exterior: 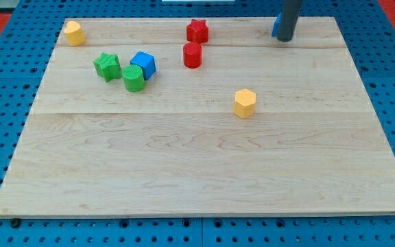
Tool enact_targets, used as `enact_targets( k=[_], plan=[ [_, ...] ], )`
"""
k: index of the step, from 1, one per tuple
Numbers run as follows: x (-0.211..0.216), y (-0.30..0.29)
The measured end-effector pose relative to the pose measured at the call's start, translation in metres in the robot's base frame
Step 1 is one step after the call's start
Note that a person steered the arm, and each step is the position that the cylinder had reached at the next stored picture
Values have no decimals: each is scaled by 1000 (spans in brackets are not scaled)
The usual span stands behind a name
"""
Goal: Move the red circle between the green star and blue cube
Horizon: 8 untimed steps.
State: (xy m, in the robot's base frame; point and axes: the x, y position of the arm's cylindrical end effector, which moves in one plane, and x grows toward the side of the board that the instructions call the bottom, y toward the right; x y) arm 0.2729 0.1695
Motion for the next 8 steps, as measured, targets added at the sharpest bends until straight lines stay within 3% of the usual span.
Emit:
enact_targets(
  k=[2, 4, 5, 8],
  plan=[
    [11, -105],
    [51, -209],
    [45, -235],
    [-33, -260]
  ],
)
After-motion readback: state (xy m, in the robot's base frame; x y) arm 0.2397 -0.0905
